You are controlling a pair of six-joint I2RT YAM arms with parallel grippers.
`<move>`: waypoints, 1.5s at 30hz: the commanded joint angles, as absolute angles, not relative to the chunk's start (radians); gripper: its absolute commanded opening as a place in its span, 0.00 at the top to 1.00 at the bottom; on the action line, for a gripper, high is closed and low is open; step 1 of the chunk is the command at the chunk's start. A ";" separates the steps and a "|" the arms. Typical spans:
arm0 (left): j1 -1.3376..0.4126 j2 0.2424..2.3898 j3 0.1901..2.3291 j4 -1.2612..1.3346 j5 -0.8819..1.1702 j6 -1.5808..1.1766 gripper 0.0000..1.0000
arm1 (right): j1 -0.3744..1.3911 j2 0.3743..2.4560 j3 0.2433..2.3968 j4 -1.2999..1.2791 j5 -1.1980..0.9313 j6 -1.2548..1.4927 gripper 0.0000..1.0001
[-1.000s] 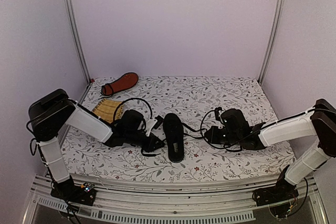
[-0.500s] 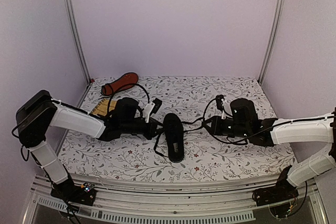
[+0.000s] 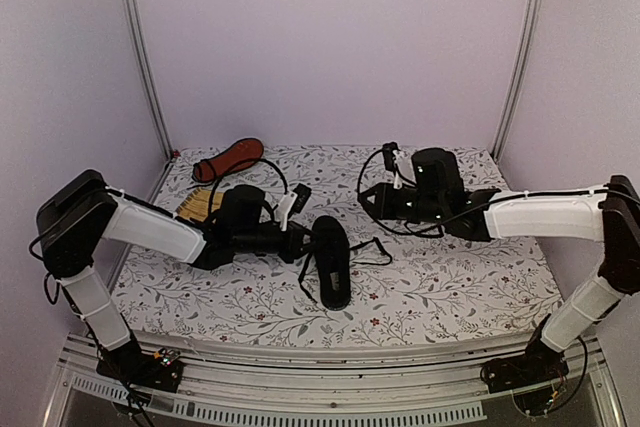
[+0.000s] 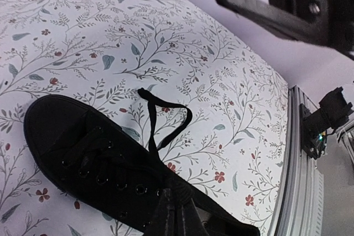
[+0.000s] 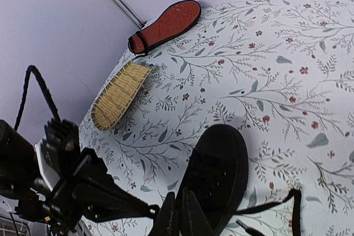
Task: Tie the shoes
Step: Place the half-tied shoelace at the center of the board, then pick up the half-tied shoelace from the center of the board.
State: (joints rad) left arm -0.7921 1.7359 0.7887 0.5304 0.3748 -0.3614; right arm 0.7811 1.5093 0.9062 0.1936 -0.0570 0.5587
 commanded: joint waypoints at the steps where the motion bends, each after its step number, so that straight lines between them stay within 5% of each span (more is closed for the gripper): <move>1: -0.803 1.742 0.771 0.589 0.384 -0.364 1.00 | 0.744 1.683 1.110 0.203 -0.152 0.476 0.97; 10: -0.803 1.757 0.783 0.579 0.363 -0.361 1.00 | 0.715 1.632 0.926 0.118 -0.050 0.462 0.54; 21: -0.804 1.770 0.797 0.570 0.360 -0.373 1.00 | 0.741 1.578 0.749 -0.016 0.049 0.509 0.45; 37: -0.803 1.769 0.805 0.566 0.359 -0.367 1.00 | 0.767 1.780 0.885 -0.054 0.157 0.501 0.60; 40: -0.803 1.769 0.806 0.565 0.360 -0.366 1.00 | 0.767 1.811 0.901 -0.082 0.195 0.513 0.72; 43: -0.804 1.767 0.804 0.562 0.356 -0.367 1.00 | 0.763 1.788 0.881 -0.080 0.221 0.538 0.96; 45: -0.805 1.766 0.803 0.560 0.357 -0.365 1.00 | 0.745 1.752 0.868 -0.061 0.220 0.536 0.98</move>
